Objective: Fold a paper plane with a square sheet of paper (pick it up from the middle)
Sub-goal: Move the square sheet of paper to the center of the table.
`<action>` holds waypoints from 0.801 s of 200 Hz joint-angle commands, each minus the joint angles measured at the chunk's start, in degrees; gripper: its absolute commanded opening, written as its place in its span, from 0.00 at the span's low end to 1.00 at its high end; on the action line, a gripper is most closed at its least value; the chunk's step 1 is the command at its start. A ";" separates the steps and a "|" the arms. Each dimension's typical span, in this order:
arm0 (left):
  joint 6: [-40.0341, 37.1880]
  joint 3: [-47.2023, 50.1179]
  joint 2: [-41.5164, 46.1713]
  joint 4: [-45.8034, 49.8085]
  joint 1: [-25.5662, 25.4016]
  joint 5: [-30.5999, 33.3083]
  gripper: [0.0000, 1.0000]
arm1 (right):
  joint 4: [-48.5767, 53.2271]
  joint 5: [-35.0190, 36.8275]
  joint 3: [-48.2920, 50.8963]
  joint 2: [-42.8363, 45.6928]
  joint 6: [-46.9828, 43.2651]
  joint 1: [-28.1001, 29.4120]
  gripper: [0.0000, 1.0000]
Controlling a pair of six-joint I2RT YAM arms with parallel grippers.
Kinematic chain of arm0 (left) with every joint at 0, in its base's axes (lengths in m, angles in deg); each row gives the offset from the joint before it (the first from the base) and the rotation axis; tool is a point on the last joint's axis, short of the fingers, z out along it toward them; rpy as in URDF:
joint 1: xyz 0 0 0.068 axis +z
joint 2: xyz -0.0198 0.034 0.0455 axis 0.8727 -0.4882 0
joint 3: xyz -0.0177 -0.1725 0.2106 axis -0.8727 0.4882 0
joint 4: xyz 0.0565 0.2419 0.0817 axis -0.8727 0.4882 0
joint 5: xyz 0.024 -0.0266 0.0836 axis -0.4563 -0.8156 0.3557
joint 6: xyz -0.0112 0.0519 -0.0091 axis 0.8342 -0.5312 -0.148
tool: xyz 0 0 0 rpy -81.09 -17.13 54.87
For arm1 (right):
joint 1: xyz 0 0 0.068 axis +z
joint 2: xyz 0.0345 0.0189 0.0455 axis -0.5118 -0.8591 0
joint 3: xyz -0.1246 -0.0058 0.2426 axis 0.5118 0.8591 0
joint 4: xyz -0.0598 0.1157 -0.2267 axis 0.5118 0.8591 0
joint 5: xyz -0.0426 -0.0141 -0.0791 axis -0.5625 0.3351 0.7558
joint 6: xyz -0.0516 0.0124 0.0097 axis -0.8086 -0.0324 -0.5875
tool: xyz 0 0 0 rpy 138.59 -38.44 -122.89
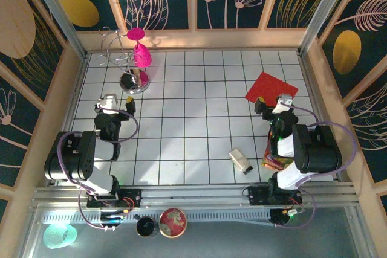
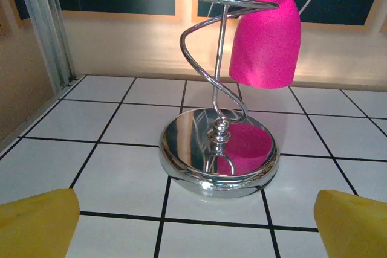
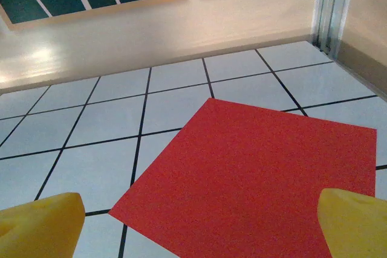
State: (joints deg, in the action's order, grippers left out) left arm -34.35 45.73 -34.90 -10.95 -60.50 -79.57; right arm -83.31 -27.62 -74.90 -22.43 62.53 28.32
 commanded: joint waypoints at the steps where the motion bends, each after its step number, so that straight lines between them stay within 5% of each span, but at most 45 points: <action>1: -0.63 0.28 -0.08 -2.63 0.35 -0.88 0.99 | -1.17 -0.08 -0.97 -0.20 -1.03 0.48 0.99; 160: 0.78 -0.81 -0.26 -0.69 0.34 3.42 0.99 | -0.85 -0.44 -1.13 -0.12 -0.86 0.26 0.99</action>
State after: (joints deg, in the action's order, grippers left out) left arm -34.26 45.71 -34.90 -10.78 -60.50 -76.73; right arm -83.29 -27.66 -74.90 -22.45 62.53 28.32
